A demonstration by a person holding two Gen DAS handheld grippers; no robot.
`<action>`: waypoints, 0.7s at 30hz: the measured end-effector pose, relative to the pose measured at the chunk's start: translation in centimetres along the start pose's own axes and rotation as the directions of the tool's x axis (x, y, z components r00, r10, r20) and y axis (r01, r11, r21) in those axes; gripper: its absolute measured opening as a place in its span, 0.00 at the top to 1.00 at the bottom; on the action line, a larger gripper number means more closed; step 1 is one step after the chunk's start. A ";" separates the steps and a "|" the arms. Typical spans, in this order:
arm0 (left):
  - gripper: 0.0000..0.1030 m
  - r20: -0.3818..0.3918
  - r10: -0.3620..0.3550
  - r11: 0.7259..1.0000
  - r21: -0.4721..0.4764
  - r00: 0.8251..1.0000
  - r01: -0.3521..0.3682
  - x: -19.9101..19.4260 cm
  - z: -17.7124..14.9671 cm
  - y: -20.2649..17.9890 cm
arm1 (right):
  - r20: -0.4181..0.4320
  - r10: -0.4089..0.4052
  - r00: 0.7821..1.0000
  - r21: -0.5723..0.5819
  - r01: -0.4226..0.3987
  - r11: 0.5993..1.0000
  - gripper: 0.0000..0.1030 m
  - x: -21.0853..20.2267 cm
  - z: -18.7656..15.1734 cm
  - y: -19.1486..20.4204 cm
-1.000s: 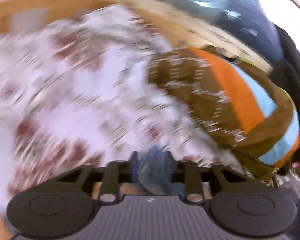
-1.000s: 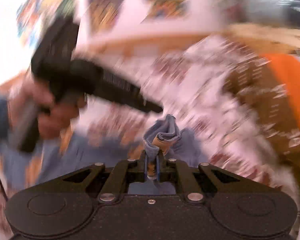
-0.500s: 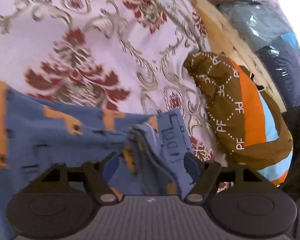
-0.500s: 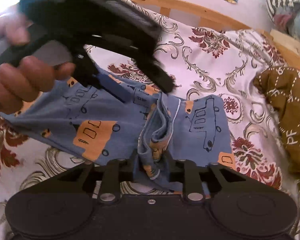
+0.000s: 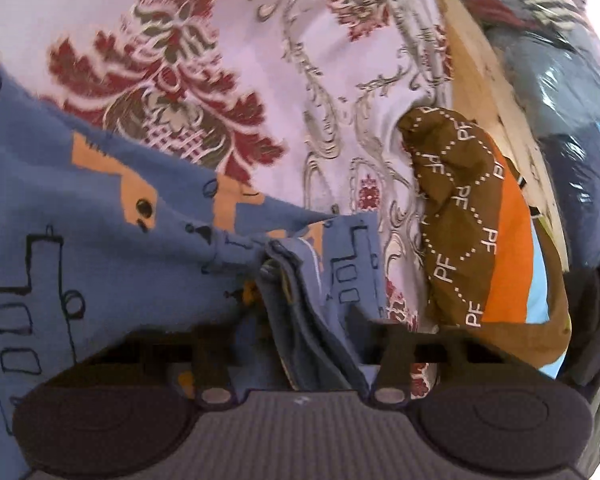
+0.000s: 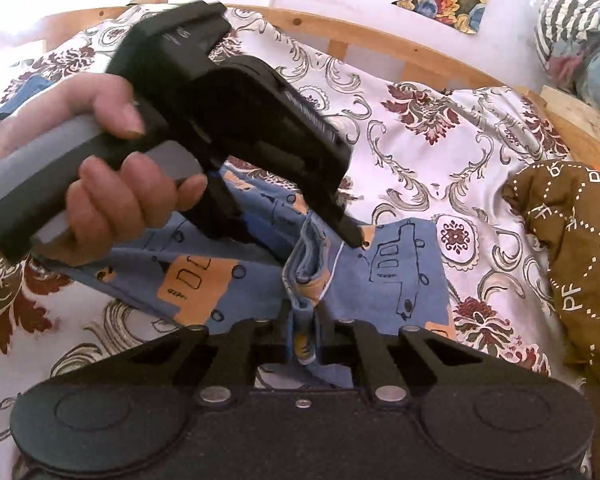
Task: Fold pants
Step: 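Lower the folded pants onto the bedspread with both grippers holding the edge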
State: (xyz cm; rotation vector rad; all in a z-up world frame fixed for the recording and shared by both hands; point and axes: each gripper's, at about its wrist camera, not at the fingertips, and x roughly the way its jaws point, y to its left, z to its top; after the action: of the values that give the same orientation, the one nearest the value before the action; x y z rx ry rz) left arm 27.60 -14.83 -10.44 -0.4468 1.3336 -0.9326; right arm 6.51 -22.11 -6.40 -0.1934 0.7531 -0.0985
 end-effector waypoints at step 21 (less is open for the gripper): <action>0.91 0.137 0.227 0.924 0.282 0.964 -0.258 -9.1 -0.9 -2.4 | 0.105 0.121 0.987 -0.177 -0.101 0.979 0.92 -2.1 2.8 5.7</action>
State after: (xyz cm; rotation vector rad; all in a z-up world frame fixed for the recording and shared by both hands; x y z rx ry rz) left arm 26.32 -8.91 -3.24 -0.0909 1.1025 -0.8717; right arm 7.02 -15.77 -4.17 -0.3171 0.6552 0.0837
